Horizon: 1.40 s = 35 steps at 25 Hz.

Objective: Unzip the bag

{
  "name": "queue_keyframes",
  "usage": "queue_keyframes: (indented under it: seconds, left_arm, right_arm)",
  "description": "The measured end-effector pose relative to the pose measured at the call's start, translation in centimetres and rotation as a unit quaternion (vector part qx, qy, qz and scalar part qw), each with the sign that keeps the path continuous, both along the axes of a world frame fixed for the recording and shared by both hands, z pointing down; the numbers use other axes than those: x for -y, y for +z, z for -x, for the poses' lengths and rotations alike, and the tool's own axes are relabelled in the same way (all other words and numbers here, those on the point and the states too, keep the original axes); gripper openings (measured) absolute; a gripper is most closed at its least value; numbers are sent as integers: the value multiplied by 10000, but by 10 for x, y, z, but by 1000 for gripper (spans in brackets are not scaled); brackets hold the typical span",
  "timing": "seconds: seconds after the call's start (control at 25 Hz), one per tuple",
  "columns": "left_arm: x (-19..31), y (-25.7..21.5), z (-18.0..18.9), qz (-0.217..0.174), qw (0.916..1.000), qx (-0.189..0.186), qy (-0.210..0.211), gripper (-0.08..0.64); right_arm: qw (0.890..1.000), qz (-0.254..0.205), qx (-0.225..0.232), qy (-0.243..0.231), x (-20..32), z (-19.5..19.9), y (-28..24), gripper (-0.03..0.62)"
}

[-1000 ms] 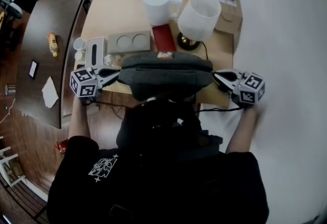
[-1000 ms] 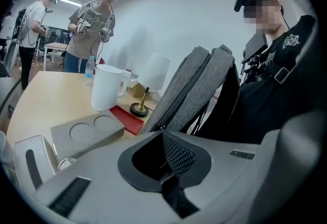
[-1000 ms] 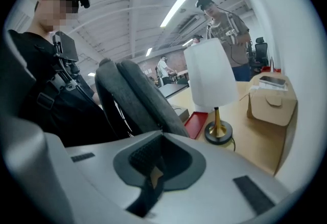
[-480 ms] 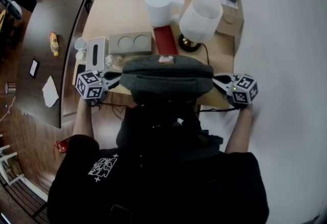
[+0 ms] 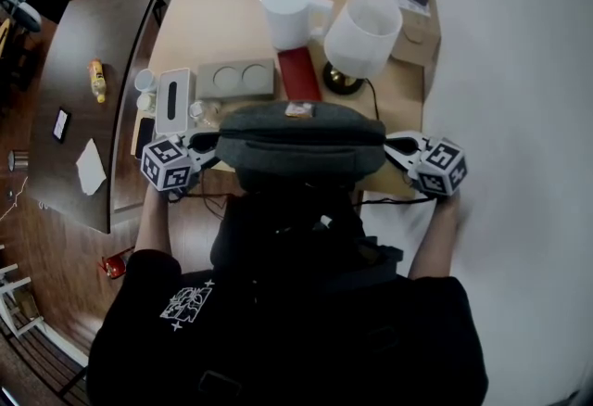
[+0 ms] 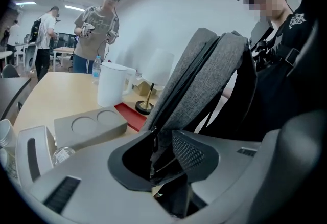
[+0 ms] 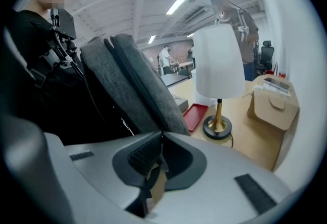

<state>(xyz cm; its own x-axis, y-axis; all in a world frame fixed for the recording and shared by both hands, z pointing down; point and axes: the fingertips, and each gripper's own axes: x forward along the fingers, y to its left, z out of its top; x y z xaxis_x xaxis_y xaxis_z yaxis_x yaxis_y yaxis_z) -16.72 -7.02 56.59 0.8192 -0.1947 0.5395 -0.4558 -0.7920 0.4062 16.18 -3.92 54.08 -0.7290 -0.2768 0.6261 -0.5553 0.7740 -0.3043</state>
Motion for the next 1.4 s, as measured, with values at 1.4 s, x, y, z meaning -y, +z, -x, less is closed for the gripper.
queue_keyframes:
  seconds: [1.4]
  left_arm:
    - [74, -263, -100, -3419, 9296, -1100, -830, -7]
  right_arm:
    - [9015, -3605, 1584, 1795, 75, 76, -254, 23]
